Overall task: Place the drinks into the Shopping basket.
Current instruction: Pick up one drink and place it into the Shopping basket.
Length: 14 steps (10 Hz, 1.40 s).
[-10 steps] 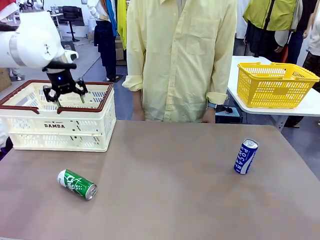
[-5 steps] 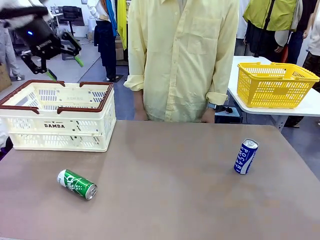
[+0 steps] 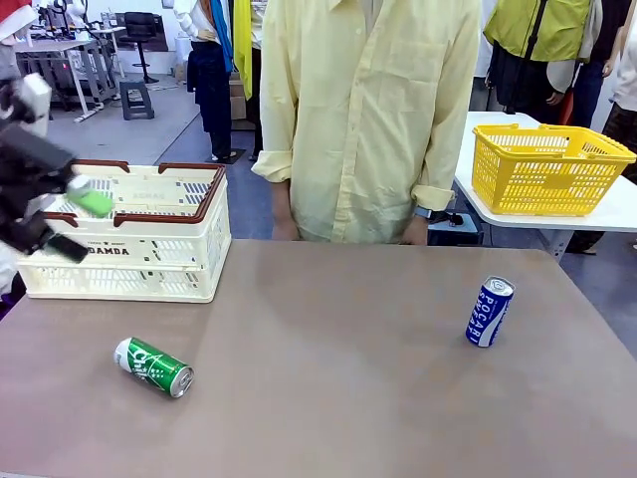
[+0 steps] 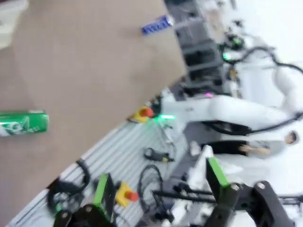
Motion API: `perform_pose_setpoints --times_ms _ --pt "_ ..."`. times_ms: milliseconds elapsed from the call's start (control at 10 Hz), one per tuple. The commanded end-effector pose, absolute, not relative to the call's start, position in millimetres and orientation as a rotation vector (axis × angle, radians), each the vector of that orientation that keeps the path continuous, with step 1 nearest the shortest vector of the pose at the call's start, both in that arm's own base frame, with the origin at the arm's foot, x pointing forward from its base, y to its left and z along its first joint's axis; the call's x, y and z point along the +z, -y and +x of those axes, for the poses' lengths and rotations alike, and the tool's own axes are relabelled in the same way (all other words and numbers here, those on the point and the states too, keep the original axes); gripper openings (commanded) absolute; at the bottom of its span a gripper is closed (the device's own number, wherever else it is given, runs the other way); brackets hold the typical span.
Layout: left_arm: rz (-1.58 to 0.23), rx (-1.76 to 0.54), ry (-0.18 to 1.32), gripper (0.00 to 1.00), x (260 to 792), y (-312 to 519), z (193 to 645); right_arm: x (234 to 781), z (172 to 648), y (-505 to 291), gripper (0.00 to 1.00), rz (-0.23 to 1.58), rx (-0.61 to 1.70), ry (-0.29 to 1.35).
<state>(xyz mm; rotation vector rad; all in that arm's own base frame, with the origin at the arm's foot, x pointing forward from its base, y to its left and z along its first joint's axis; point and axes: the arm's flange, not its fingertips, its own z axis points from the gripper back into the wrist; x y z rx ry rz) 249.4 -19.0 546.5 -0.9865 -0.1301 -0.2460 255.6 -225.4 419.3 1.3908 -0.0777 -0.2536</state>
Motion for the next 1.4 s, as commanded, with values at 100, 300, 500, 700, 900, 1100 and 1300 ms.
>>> perform_pose_setpoints --times_ms 100,300,500,700,900,1100,1300 --pt "-1.326 -0.227 -0.012 1.0 468 -38 282 421 254 228 1.0 1.391 -0.226 0.088" --pt "-1.443 -0.254 -0.018 1.0 450 -44 313 421 254 228 1.0 1.391 -0.226 0.088" --pt "-1.323 -0.229 0.039 1.0 476 -50 276 421 254 228 1.0 1.391 -0.226 0.088" --pt "-1.323 -0.229 0.039 1.0 476 -50 276 421 254 228 1.0 1.391 -0.226 0.088" --pt "-1.323 -0.229 0.039 1.0 476 -50 276 421 254 228 1.0 1.391 -0.226 0.088" --pt "-1.323 -0.229 0.039 1.0 476 -50 276 421 254 228 1.0 1.391 -0.226 0.088" --pt "-1.323 -0.229 0.039 1.0 476 -50 276 421 254 228 1.0 1.391 -0.226 0.088"
